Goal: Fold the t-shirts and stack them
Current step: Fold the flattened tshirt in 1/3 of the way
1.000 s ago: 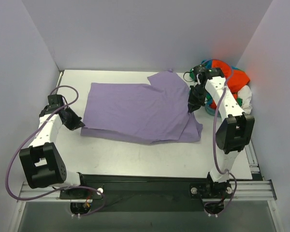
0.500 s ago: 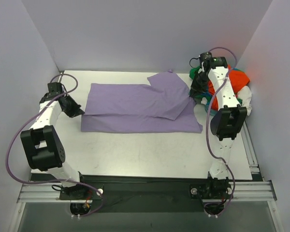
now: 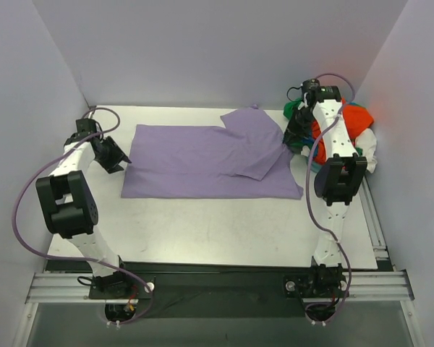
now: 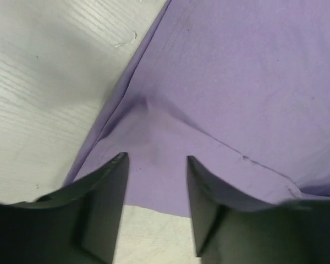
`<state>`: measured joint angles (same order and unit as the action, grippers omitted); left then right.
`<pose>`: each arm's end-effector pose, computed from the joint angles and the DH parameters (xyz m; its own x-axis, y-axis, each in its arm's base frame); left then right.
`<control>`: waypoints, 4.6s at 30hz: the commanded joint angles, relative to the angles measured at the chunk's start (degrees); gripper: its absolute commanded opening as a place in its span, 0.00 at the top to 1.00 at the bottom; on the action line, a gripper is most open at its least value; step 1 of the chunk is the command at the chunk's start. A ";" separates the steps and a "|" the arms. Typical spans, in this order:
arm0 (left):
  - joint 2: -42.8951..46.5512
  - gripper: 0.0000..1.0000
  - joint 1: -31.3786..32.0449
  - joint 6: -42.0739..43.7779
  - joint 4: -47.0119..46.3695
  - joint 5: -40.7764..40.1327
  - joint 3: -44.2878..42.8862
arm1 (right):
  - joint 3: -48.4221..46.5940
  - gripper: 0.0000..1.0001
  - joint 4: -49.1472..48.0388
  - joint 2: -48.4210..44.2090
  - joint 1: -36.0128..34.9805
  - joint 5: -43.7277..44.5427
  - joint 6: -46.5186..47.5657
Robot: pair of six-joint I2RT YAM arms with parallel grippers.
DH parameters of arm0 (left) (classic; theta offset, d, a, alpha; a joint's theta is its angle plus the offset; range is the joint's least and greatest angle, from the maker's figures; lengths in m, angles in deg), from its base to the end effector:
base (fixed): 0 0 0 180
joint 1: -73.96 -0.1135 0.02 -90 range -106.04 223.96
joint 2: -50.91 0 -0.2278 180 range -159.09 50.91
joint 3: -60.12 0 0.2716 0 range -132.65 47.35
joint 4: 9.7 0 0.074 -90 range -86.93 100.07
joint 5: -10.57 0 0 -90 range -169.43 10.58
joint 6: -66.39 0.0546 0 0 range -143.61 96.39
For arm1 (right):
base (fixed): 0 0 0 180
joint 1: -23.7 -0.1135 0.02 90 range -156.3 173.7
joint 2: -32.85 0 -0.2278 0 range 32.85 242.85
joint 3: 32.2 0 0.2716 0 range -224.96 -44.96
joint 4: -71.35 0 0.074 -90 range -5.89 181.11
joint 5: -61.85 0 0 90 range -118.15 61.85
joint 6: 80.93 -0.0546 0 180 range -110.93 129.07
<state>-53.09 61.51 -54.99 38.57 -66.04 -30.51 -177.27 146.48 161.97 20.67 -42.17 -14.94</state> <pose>0.3931 0.0738 0.1599 -0.6803 -0.6690 -0.2994 -0.5348 0.7325 -0.4213 0.4885 0.0391 0.2558 -0.8547 0.3501 -0.3834 0.1889 0.8975 0.3985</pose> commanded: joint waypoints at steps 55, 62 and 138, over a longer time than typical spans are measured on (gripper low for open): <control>5.04 0.24 3.66 -1.85 -10.02 -7.85 26.52 | 65.07 0.48 -19.39 -20.13 -0.84 4.62 2.83; 10.30 0.22 2.16 0.35 -9.14 -8.11 31.36 | 71.13 0.49 -19.39 -23.56 -2.24 4.88 1.86; 36.07 0.20 9.28 7.73 -1.23 -10.75 35.15 | 39.34 0.84 -24.49 -11.26 -28.97 4.62 6.78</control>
<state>-16.92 70.49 -48.32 37.98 -77.03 5.01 -133.69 119.07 150.19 -7.89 -38.87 -9.19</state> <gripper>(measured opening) 0.801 0.154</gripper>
